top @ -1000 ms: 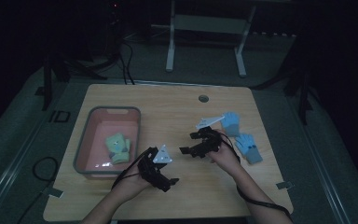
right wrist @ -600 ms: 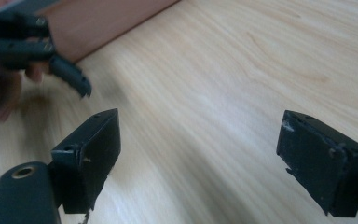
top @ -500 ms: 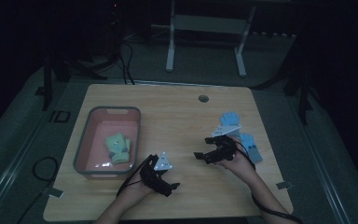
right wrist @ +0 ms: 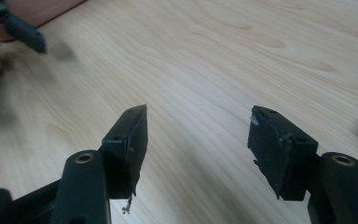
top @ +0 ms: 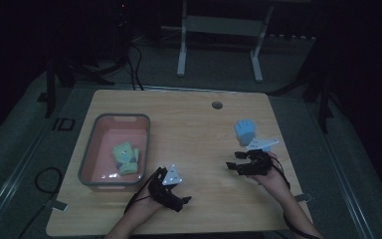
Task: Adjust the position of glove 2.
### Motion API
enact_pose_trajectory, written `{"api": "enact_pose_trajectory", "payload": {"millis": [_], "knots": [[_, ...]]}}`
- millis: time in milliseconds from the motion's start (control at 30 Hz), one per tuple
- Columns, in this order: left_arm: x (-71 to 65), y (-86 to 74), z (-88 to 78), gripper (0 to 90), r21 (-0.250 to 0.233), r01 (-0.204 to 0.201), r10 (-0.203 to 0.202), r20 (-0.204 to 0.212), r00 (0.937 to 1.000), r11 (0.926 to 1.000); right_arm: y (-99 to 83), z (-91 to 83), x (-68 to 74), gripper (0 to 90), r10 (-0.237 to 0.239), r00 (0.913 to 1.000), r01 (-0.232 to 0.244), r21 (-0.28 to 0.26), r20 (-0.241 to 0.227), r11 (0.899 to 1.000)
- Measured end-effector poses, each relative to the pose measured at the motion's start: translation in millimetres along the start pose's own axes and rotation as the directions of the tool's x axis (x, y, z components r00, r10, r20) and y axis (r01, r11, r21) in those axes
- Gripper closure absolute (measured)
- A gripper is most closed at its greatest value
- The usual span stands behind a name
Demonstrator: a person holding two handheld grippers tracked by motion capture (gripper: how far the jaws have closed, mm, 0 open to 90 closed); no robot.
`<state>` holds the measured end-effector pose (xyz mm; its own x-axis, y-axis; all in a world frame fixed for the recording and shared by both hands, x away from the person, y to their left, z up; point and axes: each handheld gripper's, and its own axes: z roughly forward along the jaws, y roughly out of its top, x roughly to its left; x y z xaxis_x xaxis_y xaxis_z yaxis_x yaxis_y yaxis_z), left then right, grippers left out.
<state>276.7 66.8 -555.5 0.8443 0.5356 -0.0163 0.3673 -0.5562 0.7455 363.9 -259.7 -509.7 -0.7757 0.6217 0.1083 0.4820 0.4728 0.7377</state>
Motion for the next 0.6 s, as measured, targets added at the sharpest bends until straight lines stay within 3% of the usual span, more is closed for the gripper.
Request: {"api": "enact_pose_trajectory", "payload": {"millis": [233,267,400,600], "knots": [[-2.2,-1.6,0.7,3.7,-0.010,-0.003,0.003,0.003,1.0000,0.9999,-5.0,-17.1,-19.7,46.4,0.031,0.9965,-0.030,-0.019,0.078,0.999],[-2.3,-1.8,0.6,3.7,-0.011,-0.002,0.002,0.005,1.0000,0.9999,-5.0,-22.2,-27.5,47.6,0.022,0.9927,-0.020,-0.017,0.118,1.000],[-4.3,-2.6,0.9,3.7,-0.006,-0.010,0.010,-0.001,1.0000,0.9999,-2.1,-29.0,-42.4,54.6,0.036,0.9852,-0.034,-0.015,0.168,0.999],[-4.4,-3.5,1.5,3.7,-0.007,-0.004,0.004,0.008,1.0000,1.0000,6.6,-31.5,-66.2,56.9,0.070,0.9727,-0.064,-0.035,0.221,0.997]]}}
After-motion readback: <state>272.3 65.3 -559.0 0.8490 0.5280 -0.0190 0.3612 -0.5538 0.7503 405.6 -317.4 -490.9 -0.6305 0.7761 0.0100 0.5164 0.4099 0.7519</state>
